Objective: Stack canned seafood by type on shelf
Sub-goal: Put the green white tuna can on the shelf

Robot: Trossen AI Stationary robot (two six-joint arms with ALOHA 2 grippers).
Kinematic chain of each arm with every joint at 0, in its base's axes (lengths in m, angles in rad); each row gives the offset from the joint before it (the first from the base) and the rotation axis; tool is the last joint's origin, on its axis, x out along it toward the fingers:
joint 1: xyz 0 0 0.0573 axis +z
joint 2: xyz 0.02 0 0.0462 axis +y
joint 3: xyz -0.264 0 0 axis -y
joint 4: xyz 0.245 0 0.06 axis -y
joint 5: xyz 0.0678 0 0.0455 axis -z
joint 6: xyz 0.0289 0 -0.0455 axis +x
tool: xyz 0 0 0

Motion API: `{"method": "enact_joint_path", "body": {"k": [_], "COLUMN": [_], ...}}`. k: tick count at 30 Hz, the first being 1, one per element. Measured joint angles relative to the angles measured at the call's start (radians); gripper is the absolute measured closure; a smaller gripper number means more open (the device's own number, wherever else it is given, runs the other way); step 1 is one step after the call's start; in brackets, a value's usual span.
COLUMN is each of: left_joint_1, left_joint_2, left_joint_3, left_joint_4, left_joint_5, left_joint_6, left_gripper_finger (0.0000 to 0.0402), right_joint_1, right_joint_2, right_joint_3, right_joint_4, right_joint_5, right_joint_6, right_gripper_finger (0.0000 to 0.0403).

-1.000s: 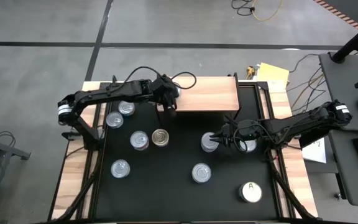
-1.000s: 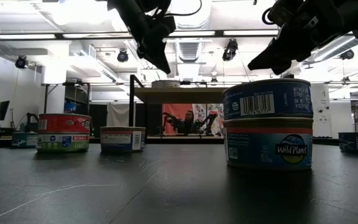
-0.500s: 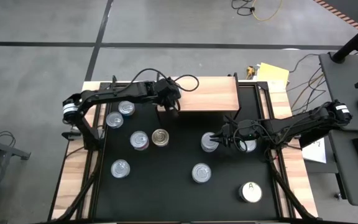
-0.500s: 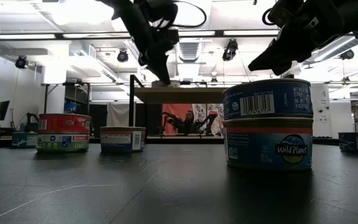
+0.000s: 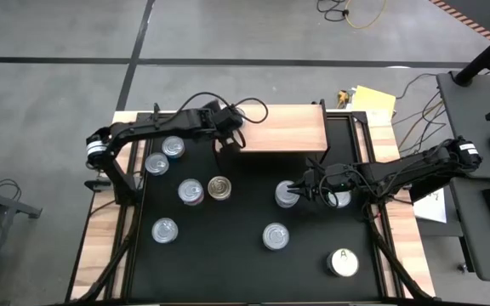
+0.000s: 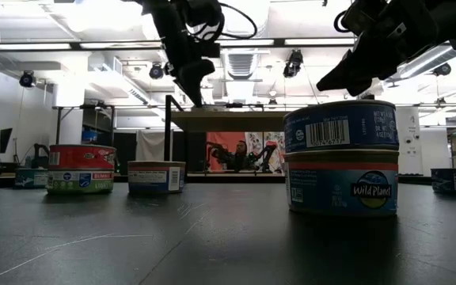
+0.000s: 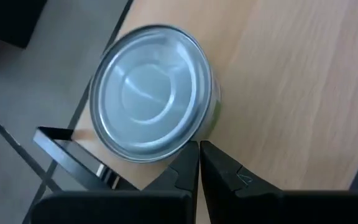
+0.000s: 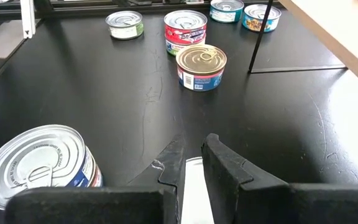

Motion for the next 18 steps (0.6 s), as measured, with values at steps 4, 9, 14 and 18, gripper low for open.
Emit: {"method": "enact_joint_path", "body": {"k": [4,9,14,18], "left_joint_1": [0.008,0.072,0.134,0.141], "left_joint_2": [-0.001,-0.001,0.008,0.033], "left_joint_3": [0.049,0.078,0.074,0.066], "left_joint_4": [0.044,0.077,0.078,0.076], "left_joint_5": [0.053,0.106,0.238,0.239], "left_joint_6": [0.037,0.057,0.027,0.026], "left_gripper_finger": [0.0401,0.0401,0.0401,0.0401], "right_joint_1": [0.000,0.000,0.000,0.000], "right_joint_2": [0.000,0.000,0.000,0.000], "right_joint_3": [0.000,0.000,-0.002,-0.003], "right_joint_4": [-0.001,-0.001,-0.002,-0.002], "right_joint_5": [0.000,0.000,0.000,0.000], "right_joint_6": [-0.001,-0.001,-0.001,-0.002], "right_gripper_finger": [0.0360,0.0360,0.0360,0.0360]}}
